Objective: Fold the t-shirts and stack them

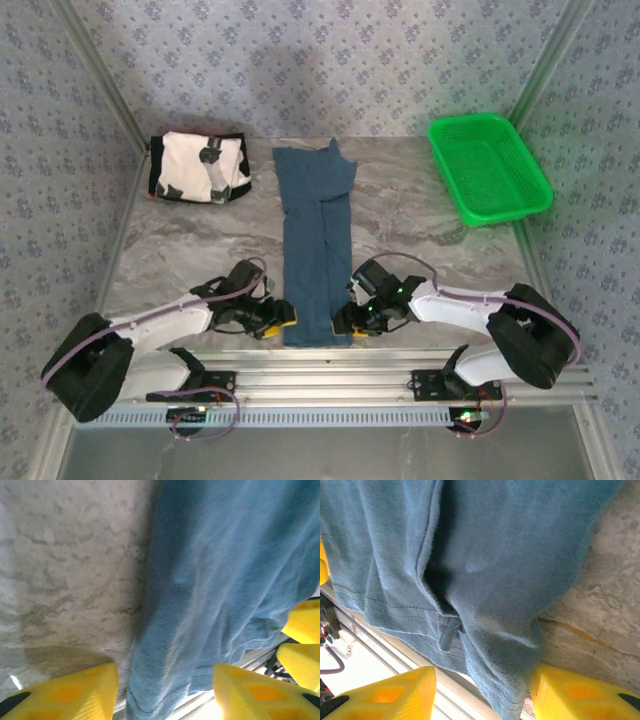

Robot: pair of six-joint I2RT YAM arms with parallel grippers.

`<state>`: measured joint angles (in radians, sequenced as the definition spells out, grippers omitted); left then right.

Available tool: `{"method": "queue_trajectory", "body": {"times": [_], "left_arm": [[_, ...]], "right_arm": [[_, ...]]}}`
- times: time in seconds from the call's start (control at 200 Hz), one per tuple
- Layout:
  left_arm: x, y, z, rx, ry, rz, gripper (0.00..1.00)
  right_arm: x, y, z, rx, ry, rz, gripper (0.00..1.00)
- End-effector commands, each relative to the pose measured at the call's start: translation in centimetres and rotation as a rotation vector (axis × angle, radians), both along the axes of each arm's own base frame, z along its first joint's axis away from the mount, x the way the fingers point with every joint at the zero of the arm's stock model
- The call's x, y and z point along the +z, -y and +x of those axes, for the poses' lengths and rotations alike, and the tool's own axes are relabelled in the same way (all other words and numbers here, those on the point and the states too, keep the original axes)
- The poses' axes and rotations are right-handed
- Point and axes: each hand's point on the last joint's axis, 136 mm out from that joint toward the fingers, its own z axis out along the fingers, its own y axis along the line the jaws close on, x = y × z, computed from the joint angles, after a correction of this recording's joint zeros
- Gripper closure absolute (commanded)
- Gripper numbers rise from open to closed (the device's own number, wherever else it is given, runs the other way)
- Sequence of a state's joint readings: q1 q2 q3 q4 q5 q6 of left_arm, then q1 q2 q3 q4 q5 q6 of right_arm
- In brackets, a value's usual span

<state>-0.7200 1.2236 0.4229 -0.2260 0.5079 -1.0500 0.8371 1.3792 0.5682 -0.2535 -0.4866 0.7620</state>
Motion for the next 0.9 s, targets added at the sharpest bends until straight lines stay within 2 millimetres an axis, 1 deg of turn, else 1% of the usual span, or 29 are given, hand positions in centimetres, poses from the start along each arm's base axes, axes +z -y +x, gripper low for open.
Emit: {"method": "queue_trajectory", "body": {"times": [0.0, 0.145, 0.21, 0.305, 0.34, 0.425, 0.49, 0.51, 0.535, 0.63, 0.7, 0.765, 0.894], "left_arm": [[-0.2, 0.5, -0.3, -0.010, -0.015, 0.000, 0.52], [-0.8, 1.5, -0.6, -0.023, -0.020, 0.002, 0.60], [-1.1, 1.8, -0.6, -0.022, -0.019, 0.005, 0.66], [-1.1, 2.5, -0.2, -0.017, -0.005, -0.010, 0.71], [-0.9, 2.7, -0.1, -0.021, -0.001, -0.014, 0.74], [-0.2, 3.3, 0.1, -0.047, 0.013, -0.011, 0.86], [0.4, 3.1, -0.3, -0.054, 0.019, 0.000, 0.95], [0.5, 2.8, -0.5, -0.053, 0.019, 0.006, 0.98], [0.6, 2.4, -0.8, -0.051, 0.021, 0.018, 1.00], [1.3, 0.5, -1.9, -0.027, 0.030, 0.061, 1.00], [1.9, -0.8, -2.4, 0.005, 0.043, 0.069, 1.00], [2.7, -1.4, -2.6, 0.034, 0.063, 0.051, 1.00], [3.0, -1.9, -2.8, 0.071, 0.073, 0.028, 1.00]], "right_arm": [[-0.8, 0.3, -0.2, -0.004, -0.020, -0.015, 0.47], [-1.2, 0.3, -0.3, -0.006, -0.026, -0.027, 0.48], [-1.2, 0.3, -0.3, -0.006, -0.023, -0.024, 0.54], [-0.8, -0.2, -0.1, -0.010, -0.019, -0.007, 0.66], [-0.7, -0.4, -0.1, -0.007, -0.021, 0.000, 0.72], [-0.1, -0.7, -0.1, -0.008, -0.025, 0.014, 0.87], [0.4, -0.6, -0.2, -0.014, -0.029, 0.016, 0.96], [0.5, -0.5, -0.2, -0.017, -0.030, 0.013, 1.00], [0.8, -0.3, -0.2, -0.023, -0.030, 0.009, 1.00], [1.6, 0.2, -0.5, -0.049, -0.042, 0.006, 1.00], [2.3, 0.1, -1.0, -0.060, -0.063, 0.024, 1.00], [2.9, 0.0, -1.4, -0.063, -0.071, 0.030, 1.00], [3.9, -0.2, -1.6, -0.060, -0.078, 0.042, 1.00]]}}
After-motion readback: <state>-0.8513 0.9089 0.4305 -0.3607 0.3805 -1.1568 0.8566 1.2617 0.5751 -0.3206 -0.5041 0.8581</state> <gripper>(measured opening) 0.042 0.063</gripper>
